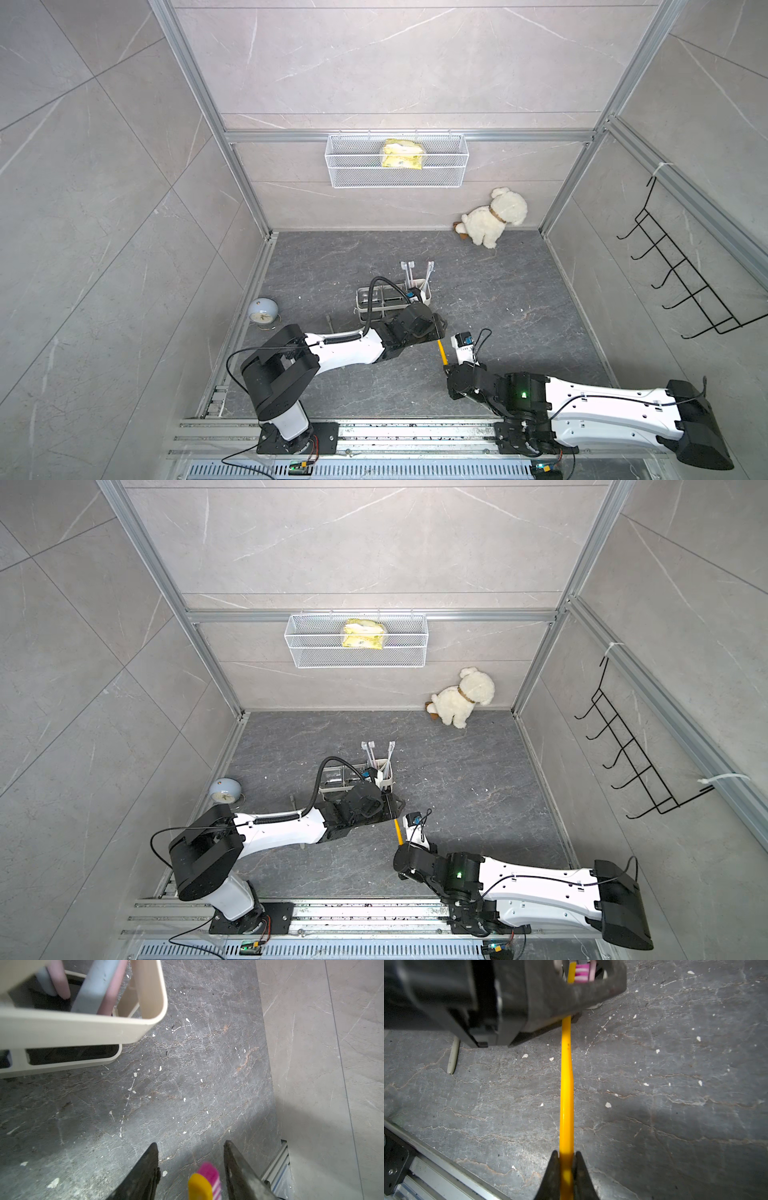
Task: Place the toothbrush into the toothbrush holder
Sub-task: Pick up the toothbrush from the center of the board.
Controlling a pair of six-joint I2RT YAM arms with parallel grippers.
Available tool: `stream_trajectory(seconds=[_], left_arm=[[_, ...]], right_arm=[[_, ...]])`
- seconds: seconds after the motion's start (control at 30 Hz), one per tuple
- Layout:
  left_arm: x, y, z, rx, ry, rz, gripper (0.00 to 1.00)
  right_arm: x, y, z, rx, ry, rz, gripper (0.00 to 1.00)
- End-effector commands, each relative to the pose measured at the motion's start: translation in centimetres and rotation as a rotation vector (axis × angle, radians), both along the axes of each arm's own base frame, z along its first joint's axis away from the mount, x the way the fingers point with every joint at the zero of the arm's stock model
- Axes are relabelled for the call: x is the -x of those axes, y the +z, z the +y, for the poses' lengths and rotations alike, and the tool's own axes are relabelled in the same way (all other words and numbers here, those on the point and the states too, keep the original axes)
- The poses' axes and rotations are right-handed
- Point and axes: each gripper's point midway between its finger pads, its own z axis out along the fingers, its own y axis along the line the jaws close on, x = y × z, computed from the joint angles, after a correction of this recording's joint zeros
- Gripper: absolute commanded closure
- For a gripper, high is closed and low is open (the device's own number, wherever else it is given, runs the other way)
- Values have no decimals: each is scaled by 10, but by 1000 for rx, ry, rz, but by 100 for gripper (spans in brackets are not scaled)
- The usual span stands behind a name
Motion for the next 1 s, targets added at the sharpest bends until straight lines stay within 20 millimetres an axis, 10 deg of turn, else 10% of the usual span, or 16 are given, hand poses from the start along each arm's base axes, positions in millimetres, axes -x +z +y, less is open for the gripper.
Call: stream_trajectory(seconds=[0.0, 0.53, 0.77, 0.97], left_arm=[[-1, 20, -15, 70, -16, -19, 58], [-2, 27, -19, 95, -24, -29, 100], [-7, 41, -14, 64, -29, -76, 100], [-47, 96, 9, -36, -13, -245, 100]], right_arm=[[-7, 14, 0, 1, -12, -37, 94], [-14, 9, 5, 39, -21, -28, 88], [-16, 19, -19, 59, -97, -46, 43], [-11, 36, -46, -21, -135, -74, 33]])
